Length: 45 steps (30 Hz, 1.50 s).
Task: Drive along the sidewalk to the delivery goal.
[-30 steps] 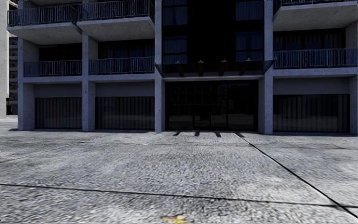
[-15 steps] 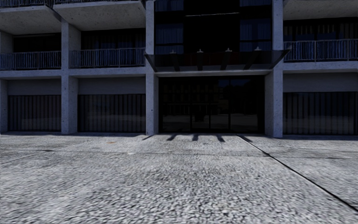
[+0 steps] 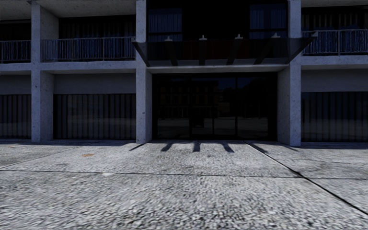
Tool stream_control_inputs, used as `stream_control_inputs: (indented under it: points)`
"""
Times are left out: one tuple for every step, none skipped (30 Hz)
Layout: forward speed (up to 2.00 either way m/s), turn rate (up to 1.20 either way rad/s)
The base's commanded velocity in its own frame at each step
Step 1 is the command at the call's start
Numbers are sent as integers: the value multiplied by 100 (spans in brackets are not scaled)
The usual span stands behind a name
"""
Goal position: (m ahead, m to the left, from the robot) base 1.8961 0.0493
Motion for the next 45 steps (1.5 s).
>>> stream_control_inputs:
  points:
    - [181, -24]
    - [181, -24]
    - [181, -23]
    - [181, -22]
    - [181, -22]
    - [181, -22]
    - [181, -22]
    - [181, -17]
    - [181, -13]
    - [181, 0]
    - [180, 0]
    - [180, 0]
    - [175, 0]
    - [172, 0]
    - [171, 0]
    - [170, 0]
    - [170, 0]
    - [169, 0]
    - [167, 0]
    - [166, 0]
    - [154, 0]
    - [78, 0]
    - [78, 0]
    - [6, 0]
    - [0, 0]
    - [0, 0]
    - [0, 0]
    - [0, 0]
    - [0, 0]
    - [0, 0]
    - [0, 0]
    - [0, 0]
    - [0, 0]
    - [0, 0]
    - [0, 0]
    - [0, 0]
    - [0, 0]
    - [0, 0]
    - [0, 0]
    - [0, 0]
    - [0, 0]
    - [0, 0]
    - [0, 0]
    - [0, 0]
    - [0, 0]
